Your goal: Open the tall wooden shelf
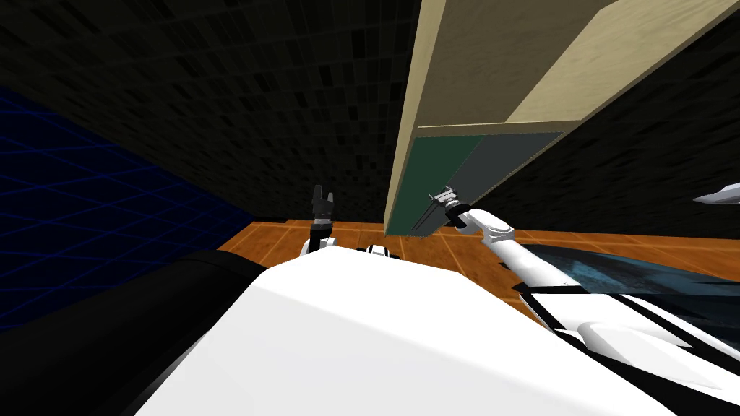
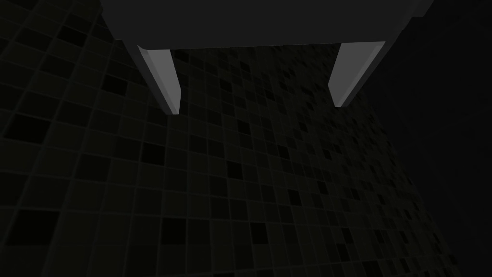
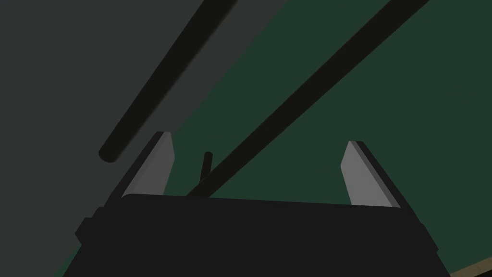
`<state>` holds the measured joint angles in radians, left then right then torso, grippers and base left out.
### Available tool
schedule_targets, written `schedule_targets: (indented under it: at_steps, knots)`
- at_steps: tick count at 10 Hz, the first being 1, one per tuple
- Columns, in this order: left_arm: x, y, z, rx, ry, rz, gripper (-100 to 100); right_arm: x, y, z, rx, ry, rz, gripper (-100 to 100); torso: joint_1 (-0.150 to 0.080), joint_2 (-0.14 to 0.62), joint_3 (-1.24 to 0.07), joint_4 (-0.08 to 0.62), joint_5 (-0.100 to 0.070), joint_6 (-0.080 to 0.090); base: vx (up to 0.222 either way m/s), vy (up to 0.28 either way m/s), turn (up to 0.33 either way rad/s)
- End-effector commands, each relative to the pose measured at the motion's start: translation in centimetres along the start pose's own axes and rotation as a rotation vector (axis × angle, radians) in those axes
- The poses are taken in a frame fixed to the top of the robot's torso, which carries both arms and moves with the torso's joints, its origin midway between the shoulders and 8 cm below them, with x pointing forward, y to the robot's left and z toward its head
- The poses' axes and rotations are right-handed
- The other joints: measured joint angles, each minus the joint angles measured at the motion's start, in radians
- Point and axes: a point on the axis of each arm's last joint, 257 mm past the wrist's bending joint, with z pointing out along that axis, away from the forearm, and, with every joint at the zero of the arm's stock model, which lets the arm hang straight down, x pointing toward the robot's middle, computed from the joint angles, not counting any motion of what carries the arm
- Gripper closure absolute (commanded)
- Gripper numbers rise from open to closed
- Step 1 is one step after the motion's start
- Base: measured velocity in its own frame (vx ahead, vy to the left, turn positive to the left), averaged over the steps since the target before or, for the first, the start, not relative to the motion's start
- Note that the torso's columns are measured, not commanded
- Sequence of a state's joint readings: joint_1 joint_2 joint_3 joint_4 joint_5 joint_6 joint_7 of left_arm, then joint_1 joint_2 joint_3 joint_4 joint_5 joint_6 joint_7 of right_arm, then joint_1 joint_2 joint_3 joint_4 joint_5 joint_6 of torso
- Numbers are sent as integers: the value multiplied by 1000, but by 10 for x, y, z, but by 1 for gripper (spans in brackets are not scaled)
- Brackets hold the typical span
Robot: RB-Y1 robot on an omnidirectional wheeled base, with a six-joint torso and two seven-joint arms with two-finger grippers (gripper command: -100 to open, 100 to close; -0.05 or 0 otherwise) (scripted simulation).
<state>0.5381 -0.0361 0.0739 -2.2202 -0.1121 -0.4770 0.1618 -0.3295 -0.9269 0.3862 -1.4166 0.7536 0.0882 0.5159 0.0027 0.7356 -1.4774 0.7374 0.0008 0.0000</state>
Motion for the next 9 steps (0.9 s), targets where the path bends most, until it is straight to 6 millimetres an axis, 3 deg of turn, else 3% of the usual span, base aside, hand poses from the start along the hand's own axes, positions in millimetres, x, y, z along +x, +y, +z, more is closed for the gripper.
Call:
schedule_targets:
  at_steps: [1, 2, 3, 5, 6, 9]
  knots:
    - [0, 0, 0, 0, 0, 0, 0, -6, -6, 16, 29, 24, -4, -100, -4, 2, 1, 0, -1, -2, -117, -75, 83]
    - [0, 0, 0, 0, 0, 0, 0, -8, 5, 18, 9, 22, -15, -100, -5, 2, 1, 2, -1, -2, -59, -48, 6]
    - [0, 0, 0, 0, 0, 0, 0, 2, -7, 25, 44, 62, -6, -100, -3, 0, 0, 0, -1, 0, -97, -97, 128]
    - [0, 0, 0, 0, 0, 0, 0, -16, 1, 35, 35, 45, -37, -100, -4, 3, 2, 1, -1, 0, -74, -75, 39]
    - [0, 0, 0, 0, 0, 0, 0, -2, -10, 39, 72, 94, -32, -100, 0, 1, 1, 0, 0, 0, -104, -72, 149]
    - [0, 0, 0, 0, 0, 0, 0, -20, 3, 49, 50, 76, -75, -100, -1, 1, 1, 1, 0, 1, -57, -34, 12]
